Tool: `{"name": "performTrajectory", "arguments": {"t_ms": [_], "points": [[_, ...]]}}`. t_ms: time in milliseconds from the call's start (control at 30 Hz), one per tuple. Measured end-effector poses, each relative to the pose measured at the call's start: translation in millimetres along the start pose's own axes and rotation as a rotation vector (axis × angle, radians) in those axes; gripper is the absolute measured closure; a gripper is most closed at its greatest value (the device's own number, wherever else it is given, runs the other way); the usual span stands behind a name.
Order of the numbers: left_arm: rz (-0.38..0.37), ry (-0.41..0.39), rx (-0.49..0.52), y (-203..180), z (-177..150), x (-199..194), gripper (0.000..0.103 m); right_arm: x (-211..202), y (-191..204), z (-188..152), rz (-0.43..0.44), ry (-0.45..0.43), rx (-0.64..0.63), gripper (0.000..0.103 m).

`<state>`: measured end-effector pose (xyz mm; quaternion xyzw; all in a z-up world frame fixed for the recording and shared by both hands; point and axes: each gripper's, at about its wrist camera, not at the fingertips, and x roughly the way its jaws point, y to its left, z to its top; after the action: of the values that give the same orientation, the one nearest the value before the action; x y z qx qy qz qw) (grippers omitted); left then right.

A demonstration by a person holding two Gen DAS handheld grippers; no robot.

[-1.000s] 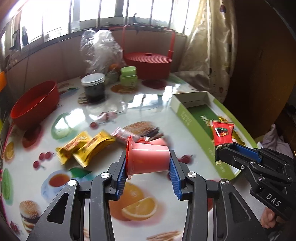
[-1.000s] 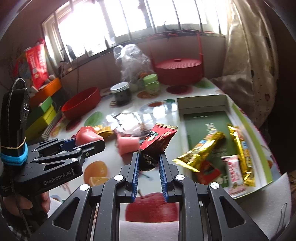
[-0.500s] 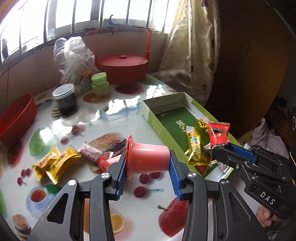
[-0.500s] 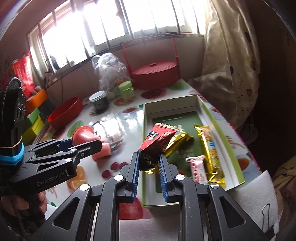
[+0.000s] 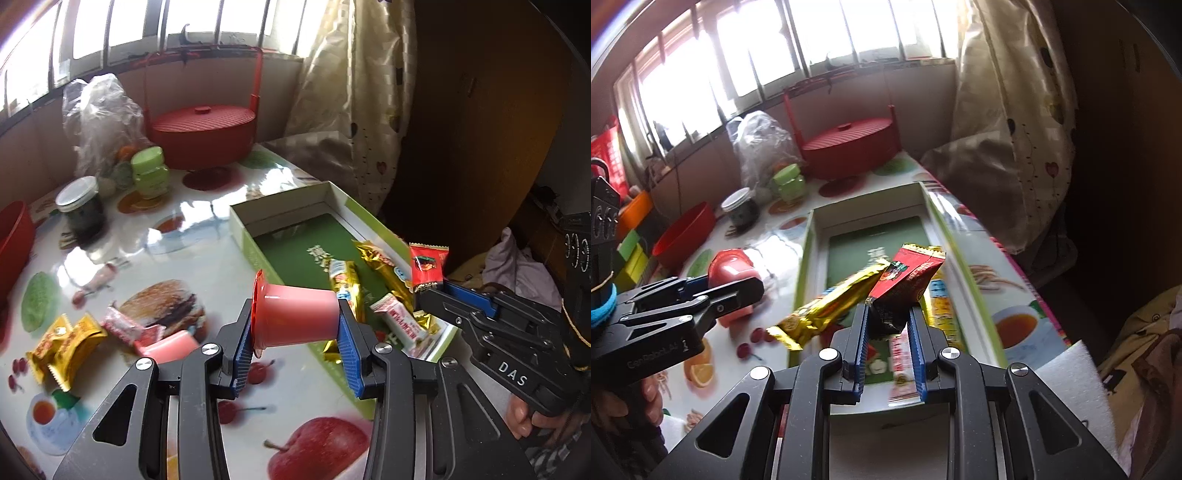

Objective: Organize snacks
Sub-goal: 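Carry the pink cup and the red packet over the green box with both tools, then open both tools to drop the cup and packet into the green box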

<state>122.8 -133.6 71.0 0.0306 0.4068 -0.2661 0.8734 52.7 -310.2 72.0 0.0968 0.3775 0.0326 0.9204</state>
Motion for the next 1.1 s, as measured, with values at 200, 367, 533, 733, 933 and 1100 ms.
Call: {"name": "performTrajectory", "arguments": {"t_ms": [200, 367, 533, 733, 933, 1100], "points": [[-0.025, 0.026, 0.011, -15, 2, 16, 0.061, 7, -15, -1, -0.026, 0.028, 0.002, 0.083], [-0.018, 0.035, 0.026, -24, 4, 26, 0.061, 14, -21, -2, -0.024, 0.048, 0.000, 0.083], [-0.013, 0.040, 0.045, -29, 8, 32, 0.061, 18, -22, -3, -0.016, 0.058, -0.002, 0.083], [-0.022, 0.065, 0.047, -36, 9, 44, 0.060, 22, -22, -4, -0.011, 0.061, -0.002, 0.083], [-0.025, 0.081, 0.038, -39, 11, 54, 0.060, 24, -24, -5, -0.009, 0.060, 0.001, 0.083], [-0.028, 0.109, 0.034, -39, 11, 66, 0.060, 26, -24, -5, -0.010, 0.059, -0.004, 0.080]]}}
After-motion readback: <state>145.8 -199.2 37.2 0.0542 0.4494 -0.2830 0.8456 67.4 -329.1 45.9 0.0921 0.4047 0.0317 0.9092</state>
